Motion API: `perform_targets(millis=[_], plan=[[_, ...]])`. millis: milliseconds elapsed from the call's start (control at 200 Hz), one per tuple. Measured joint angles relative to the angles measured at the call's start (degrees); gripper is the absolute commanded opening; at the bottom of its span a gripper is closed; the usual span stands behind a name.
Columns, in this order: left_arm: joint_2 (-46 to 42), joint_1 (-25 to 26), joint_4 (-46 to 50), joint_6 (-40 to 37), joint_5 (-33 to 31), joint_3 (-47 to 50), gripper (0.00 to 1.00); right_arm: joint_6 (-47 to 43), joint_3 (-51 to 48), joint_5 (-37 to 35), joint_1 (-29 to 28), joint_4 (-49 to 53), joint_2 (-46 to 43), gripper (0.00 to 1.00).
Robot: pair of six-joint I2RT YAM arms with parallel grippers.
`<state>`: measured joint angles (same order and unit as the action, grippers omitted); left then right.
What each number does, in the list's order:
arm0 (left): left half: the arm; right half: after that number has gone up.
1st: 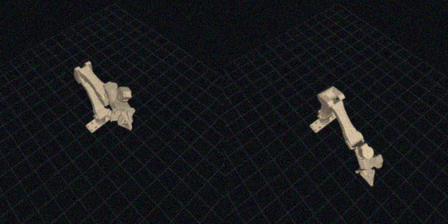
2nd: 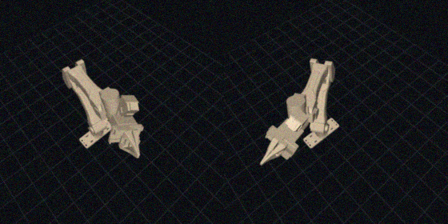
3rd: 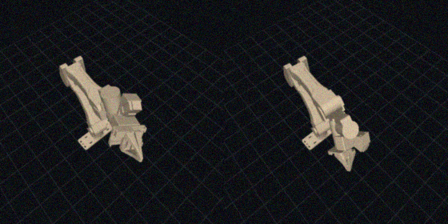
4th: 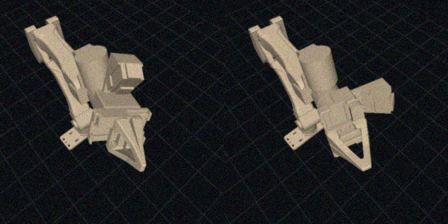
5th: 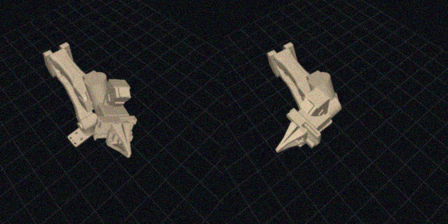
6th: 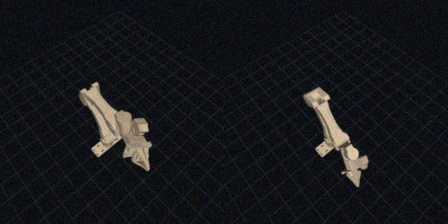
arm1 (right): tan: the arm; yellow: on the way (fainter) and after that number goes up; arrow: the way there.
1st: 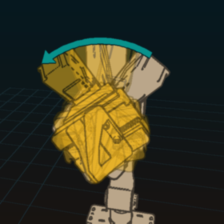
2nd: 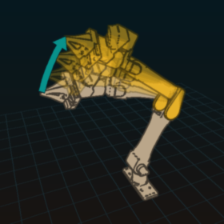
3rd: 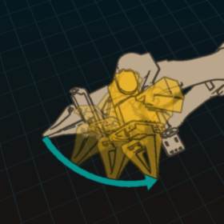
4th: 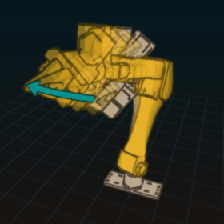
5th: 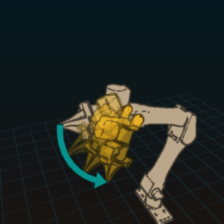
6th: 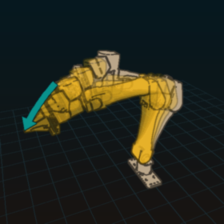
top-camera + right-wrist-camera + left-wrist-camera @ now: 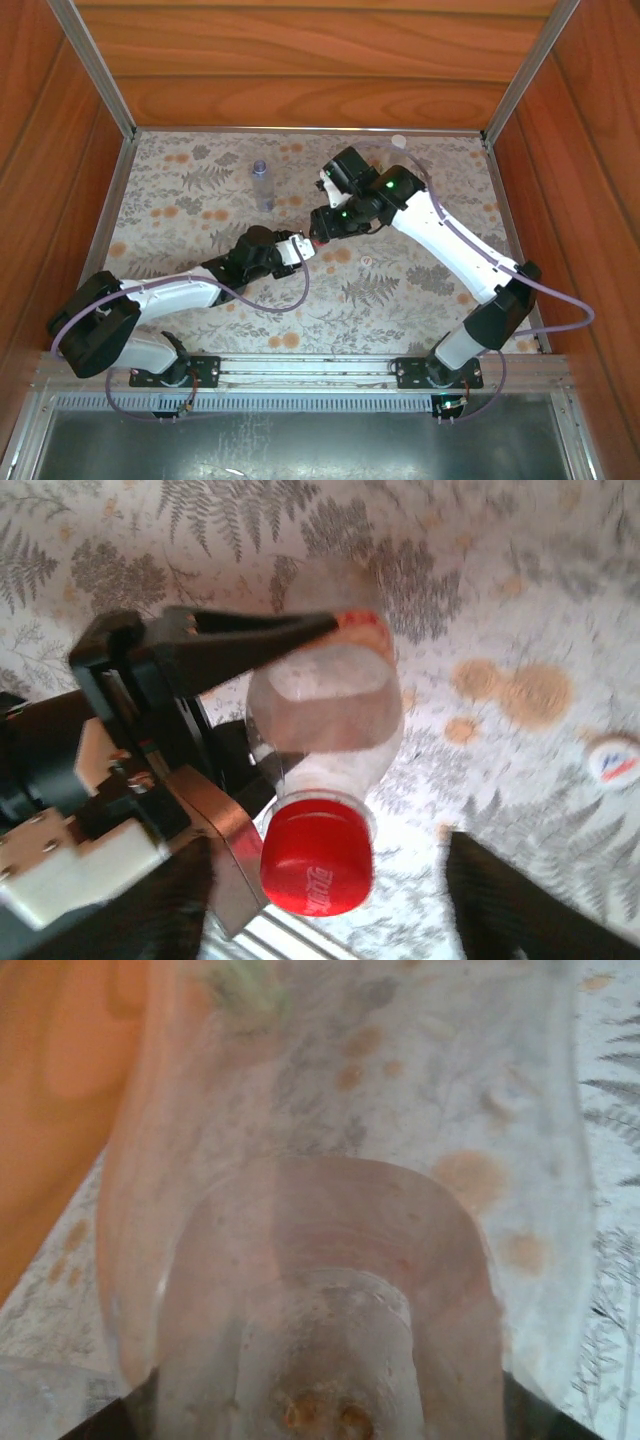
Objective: Screw on the bottle caps
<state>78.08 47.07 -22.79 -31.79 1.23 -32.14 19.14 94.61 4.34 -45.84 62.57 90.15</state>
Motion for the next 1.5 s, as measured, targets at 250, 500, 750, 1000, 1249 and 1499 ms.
perform_targets(millis=[250, 500, 750, 1000, 1249, 1499], plan=[[-1.6, -4.9, -1.6, 0.3, 17.4, 2.0, 0.49, -30.8, -4.2, 2.7, 0.0, -3.5, -9.6, 0.63], [-0.5, -5.4, -2.0, 0.5, 29.0, 2.1, 0.49, -59.4, -10.3, 3.7, -2.6, -2.7, -12.2, 0.58], [1.1, -5.4, -2.0, 0.2, 32.1, 0.9, 0.49, -69.2, -9.5, 6.6, -3.4, -2.4, -7.2, 0.46], [1.5, -5.4, -1.9, -0.5, 33.1, 0.7, 0.49, -71.7, -7.6, 9.7, -3.8, -0.9, -6.6, 0.39], [1.7, -5.5, -1.8, -0.8, 33.6, 0.6, 0.49, -72.0, -4.9, 10.4, -3.8, 1.6, -5.3, 0.29], [1.6, -5.5, -1.6, -0.8, 33.6, 0.6, 0.49, -72.0, -4.5, 10.4, -3.8, 1.9, -4.9, 0.37]])
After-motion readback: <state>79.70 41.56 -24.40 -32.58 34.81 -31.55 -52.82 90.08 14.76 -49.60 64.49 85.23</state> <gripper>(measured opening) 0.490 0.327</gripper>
